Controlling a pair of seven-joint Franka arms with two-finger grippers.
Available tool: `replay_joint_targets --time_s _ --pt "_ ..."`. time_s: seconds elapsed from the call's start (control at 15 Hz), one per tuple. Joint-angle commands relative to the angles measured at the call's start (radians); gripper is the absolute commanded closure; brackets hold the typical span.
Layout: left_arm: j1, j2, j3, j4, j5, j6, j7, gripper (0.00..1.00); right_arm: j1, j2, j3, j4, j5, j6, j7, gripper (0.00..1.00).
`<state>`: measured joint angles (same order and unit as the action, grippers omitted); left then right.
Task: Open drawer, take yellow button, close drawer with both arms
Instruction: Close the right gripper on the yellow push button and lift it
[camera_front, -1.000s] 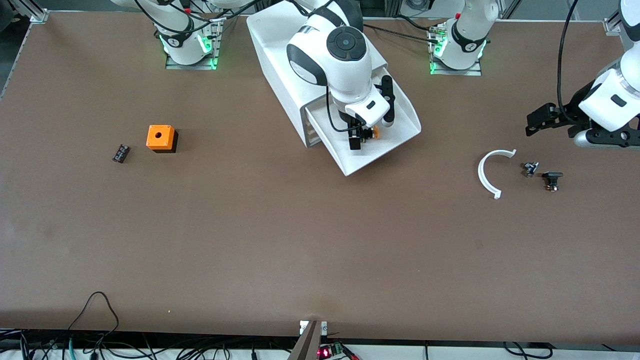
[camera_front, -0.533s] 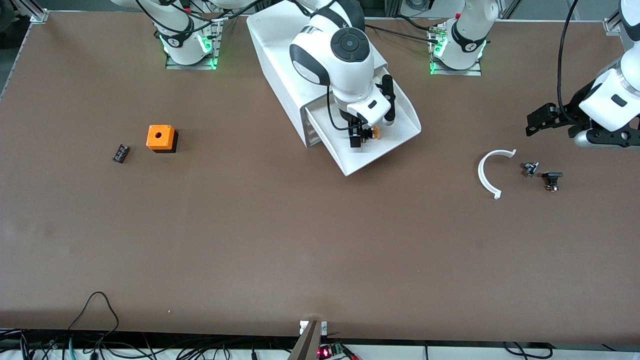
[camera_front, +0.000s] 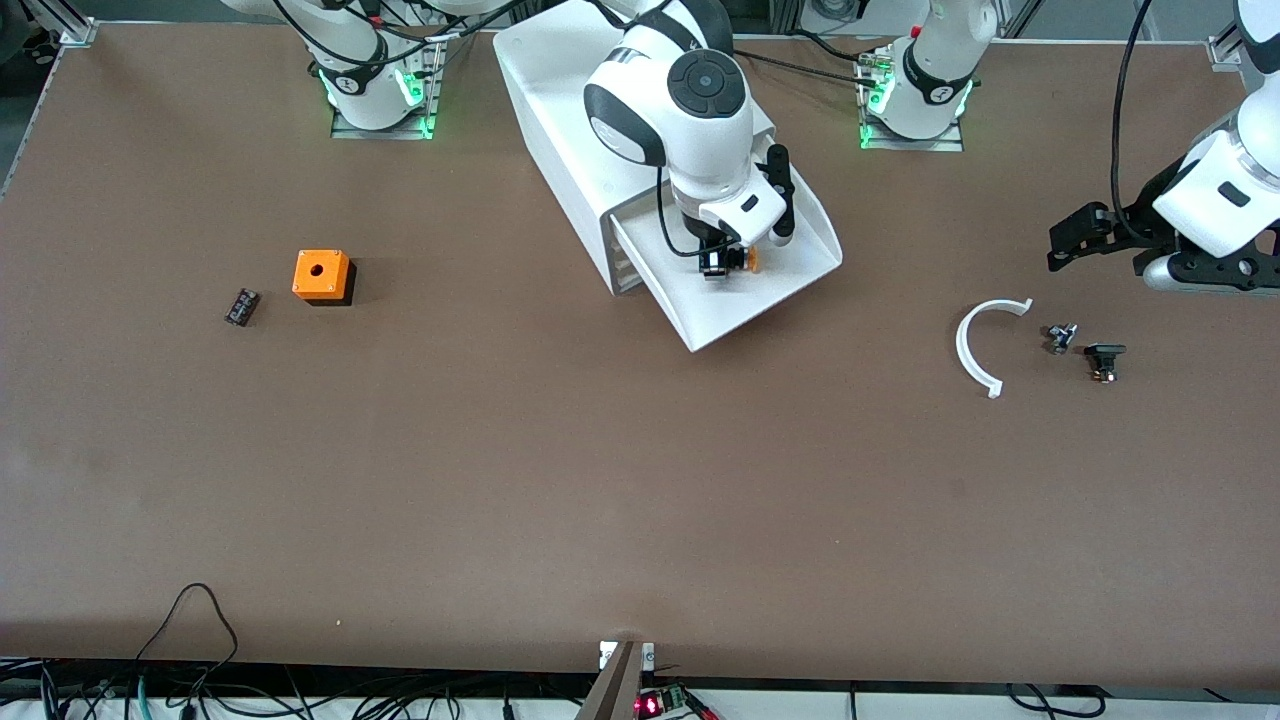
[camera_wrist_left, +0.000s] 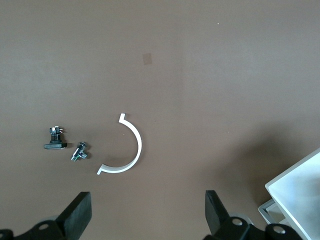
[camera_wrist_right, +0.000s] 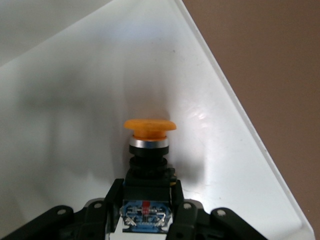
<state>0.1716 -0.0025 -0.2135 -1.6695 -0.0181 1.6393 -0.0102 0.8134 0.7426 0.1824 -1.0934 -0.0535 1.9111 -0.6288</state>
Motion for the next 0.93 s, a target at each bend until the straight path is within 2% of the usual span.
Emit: replay_joint_targets --time_s 0.0,0.27,0.4,0.53,0.73,0.87 --pt "-0.004 0.012 -0.004 0.025 0.020 -0.010 -0.002 0.00 0.001 -0.002 0.006 0.012 -0.020 -0.009 -0.008 0.68" --pt "-0.004 0.030 -0.001 0.043 0.006 -0.006 -0.007 0.00 -0.002 -0.037 0.006 0.032 -0.011 -0.023 0.017 0.75" --pt "-0.004 0.033 -0.001 0.031 0.003 0.001 -0.013 0.00 -0.008 -0.048 0.003 0.047 -0.008 -0.023 0.101 0.75" --pt "-0.049 0.042 -0.004 0.005 0.003 0.025 -0.118 0.00 -0.019 -0.093 0.000 0.050 -0.009 -0.020 0.208 0.75" --pt "-0.125 0.059 -0.004 -0.093 0.003 0.192 -0.314 0.00 -0.115 -0.124 -0.003 0.047 -0.003 -0.018 0.291 0.75" --pt "-0.199 0.082 -0.004 -0.157 0.003 0.290 -0.475 0.00 -0.210 -0.144 -0.009 0.040 0.036 -0.026 0.291 0.75"
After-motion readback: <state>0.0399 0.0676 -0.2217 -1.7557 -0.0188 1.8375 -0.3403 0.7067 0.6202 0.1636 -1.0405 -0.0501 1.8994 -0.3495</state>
